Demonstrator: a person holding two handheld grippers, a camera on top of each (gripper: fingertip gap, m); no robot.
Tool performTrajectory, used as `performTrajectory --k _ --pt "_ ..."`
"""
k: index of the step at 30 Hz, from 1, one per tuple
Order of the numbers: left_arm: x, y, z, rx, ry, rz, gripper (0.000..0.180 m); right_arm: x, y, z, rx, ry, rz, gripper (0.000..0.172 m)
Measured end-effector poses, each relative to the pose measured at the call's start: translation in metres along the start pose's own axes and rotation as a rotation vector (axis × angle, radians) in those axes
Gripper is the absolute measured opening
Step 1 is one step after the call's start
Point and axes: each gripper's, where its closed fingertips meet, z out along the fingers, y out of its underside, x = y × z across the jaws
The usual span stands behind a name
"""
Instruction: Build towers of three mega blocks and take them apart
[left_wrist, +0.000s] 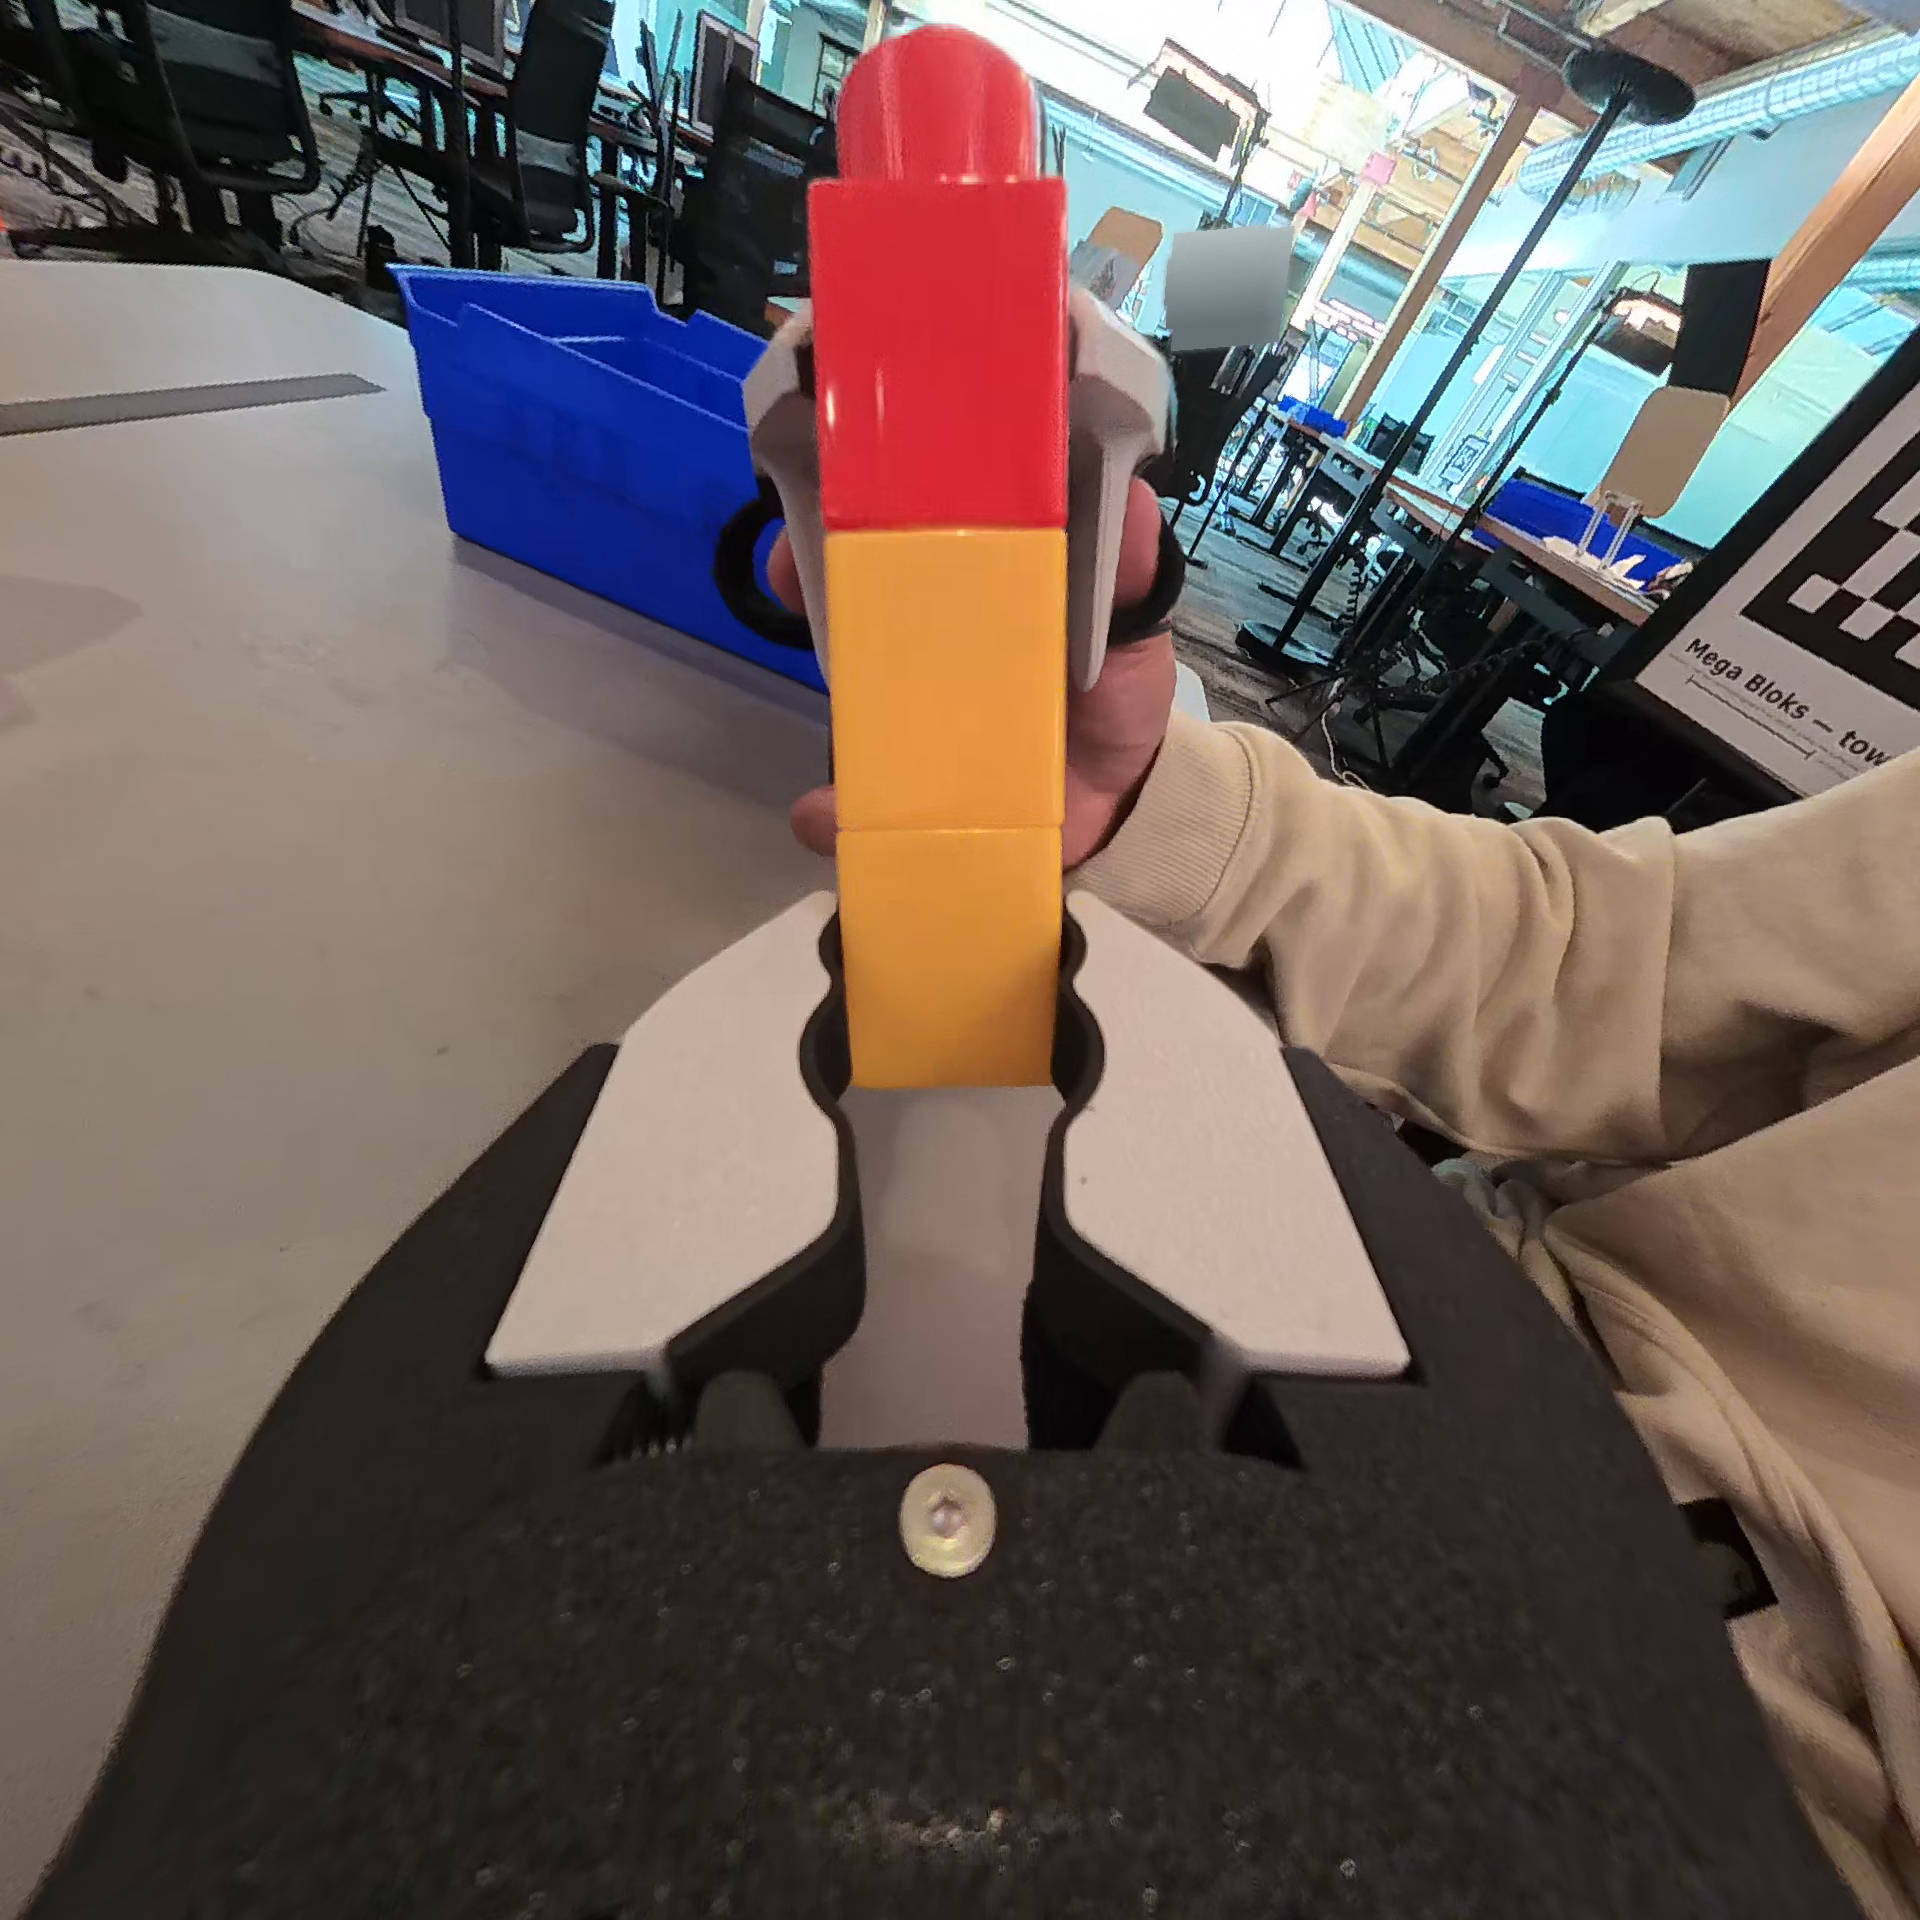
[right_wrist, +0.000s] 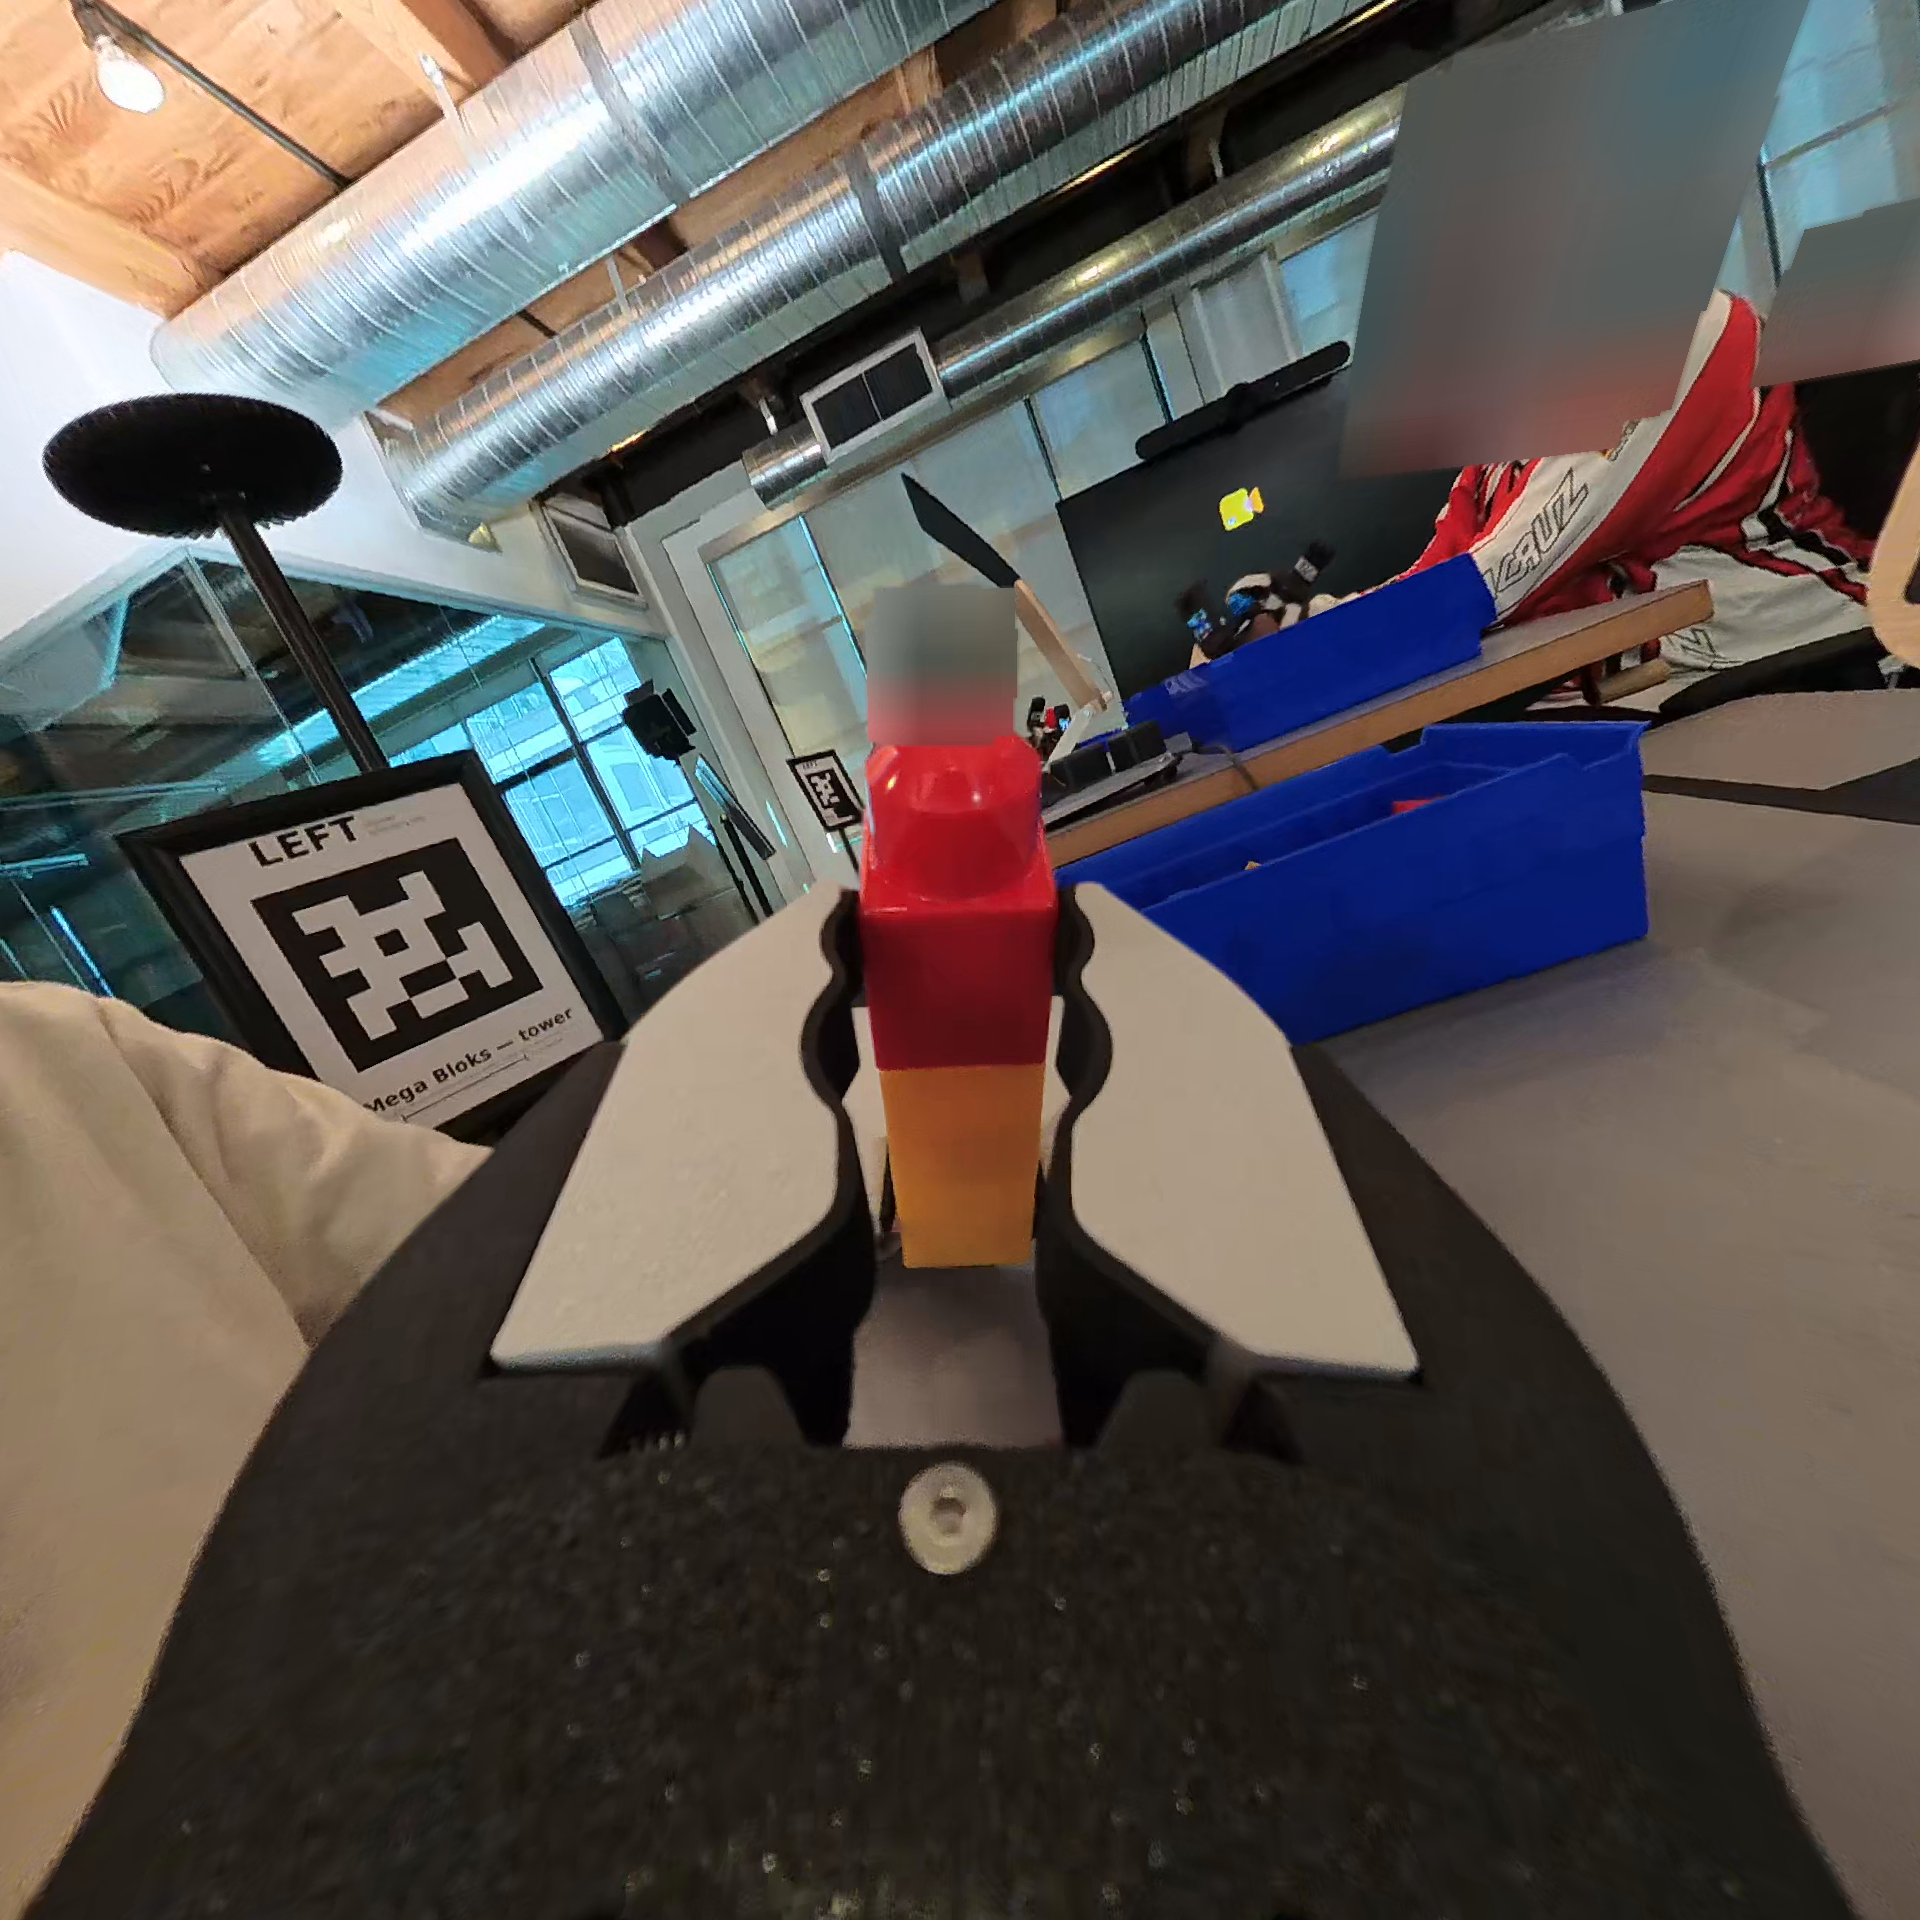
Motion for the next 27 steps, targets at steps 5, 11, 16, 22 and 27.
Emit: performTrajectory --k 5,11,16,22,27 --pt "0.001 0.008 0.003 -0.048 0.0 0.011 0.035 -0.002 0.008 -0.001 -0.078 0.005 -0.037 0.036" --pt "0.0 0.014 0.006 -0.087 -0.016 0.03 0.035 -0.002 0.012 -0.001 -0.119 0.015 -0.068 0.036" --pt "0.0 0.01 0.006 -0.07 -0.019 0.035 0.035 -0.002 0.006 -0.001 -0.082 0.008 -0.052 0.036" --pt "-0.012 0.004 -0.001 -0.105 -0.184 0.161 0.036 -0.002 -0.004 -0.005 -0.072 0.117 -0.149 0.056" --pt "-0.039 -0.003 -0.03 -0.24 -0.523 0.44 0.036 0.015 -0.003 -0.022 -0.202 0.367 0.004 0.064"
